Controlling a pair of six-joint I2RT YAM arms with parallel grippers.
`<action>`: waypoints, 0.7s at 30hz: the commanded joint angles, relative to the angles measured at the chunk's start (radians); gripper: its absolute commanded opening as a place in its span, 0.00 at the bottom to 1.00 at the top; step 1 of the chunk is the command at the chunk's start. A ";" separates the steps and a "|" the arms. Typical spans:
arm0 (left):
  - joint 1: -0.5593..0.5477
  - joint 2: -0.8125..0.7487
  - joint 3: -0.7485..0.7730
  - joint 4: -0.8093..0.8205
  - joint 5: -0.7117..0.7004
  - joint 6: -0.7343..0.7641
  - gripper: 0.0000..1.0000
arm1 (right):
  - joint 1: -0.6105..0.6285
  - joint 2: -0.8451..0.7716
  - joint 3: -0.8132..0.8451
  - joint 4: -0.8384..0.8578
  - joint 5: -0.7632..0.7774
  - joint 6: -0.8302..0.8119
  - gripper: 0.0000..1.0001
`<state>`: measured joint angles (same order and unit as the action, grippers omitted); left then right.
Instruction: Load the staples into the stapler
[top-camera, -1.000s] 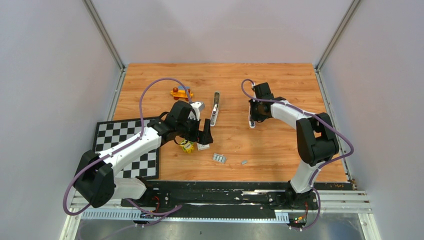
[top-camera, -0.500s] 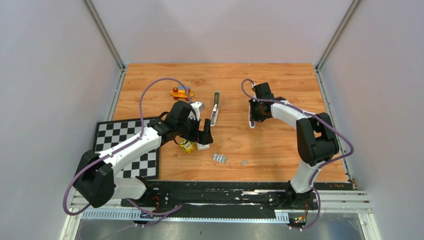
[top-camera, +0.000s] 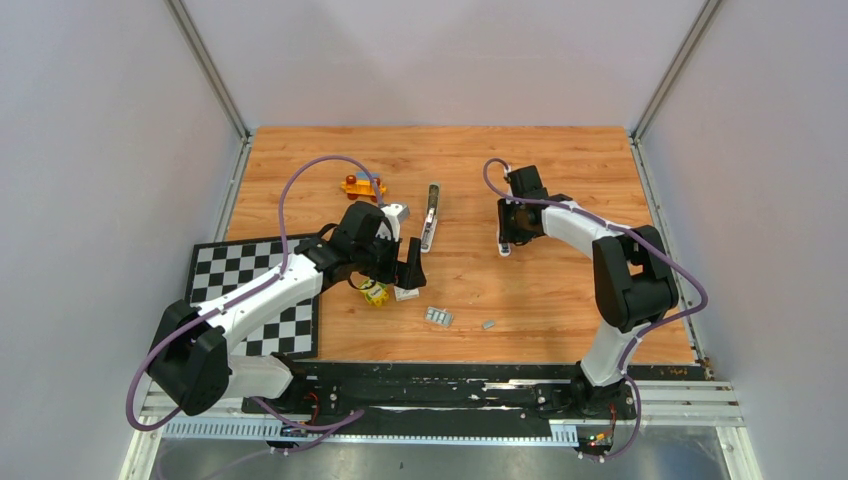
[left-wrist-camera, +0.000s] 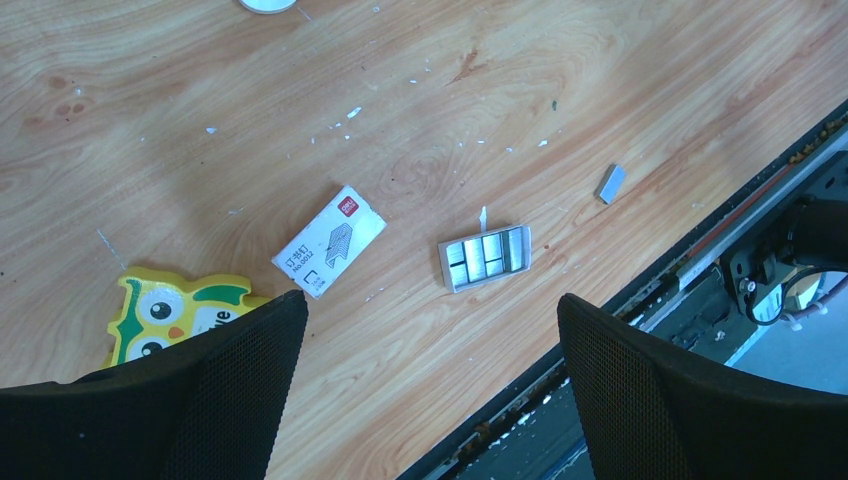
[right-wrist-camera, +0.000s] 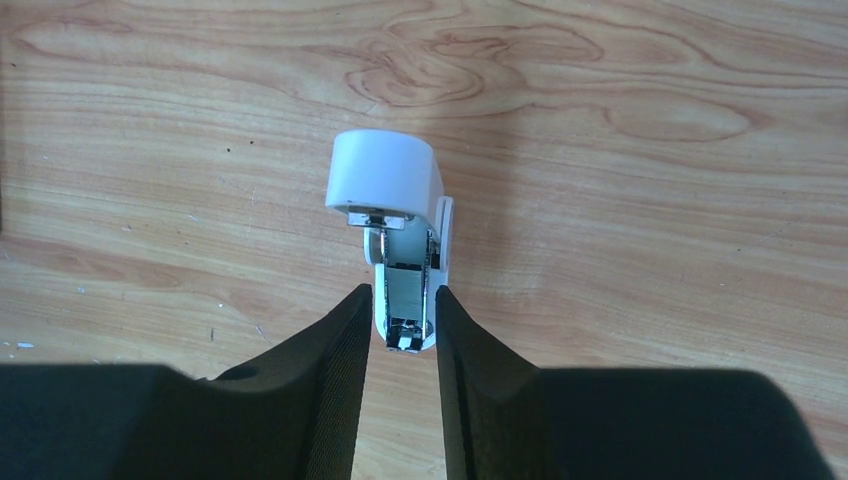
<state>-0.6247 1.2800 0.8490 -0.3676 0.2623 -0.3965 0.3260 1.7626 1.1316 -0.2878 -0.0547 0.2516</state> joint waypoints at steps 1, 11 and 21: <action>0.004 0.007 0.015 0.011 0.006 0.014 0.97 | -0.024 -0.034 0.023 -0.027 -0.014 0.022 0.33; 0.004 0.009 0.018 0.009 0.006 0.016 0.97 | -0.049 -0.008 0.077 -0.019 0.033 0.028 0.34; 0.005 0.015 0.021 0.012 0.006 0.018 0.97 | -0.053 0.043 0.086 -0.008 0.018 0.033 0.34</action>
<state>-0.6247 1.2835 0.8490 -0.3676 0.2623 -0.3939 0.2874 1.7779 1.1961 -0.2874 -0.0422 0.2703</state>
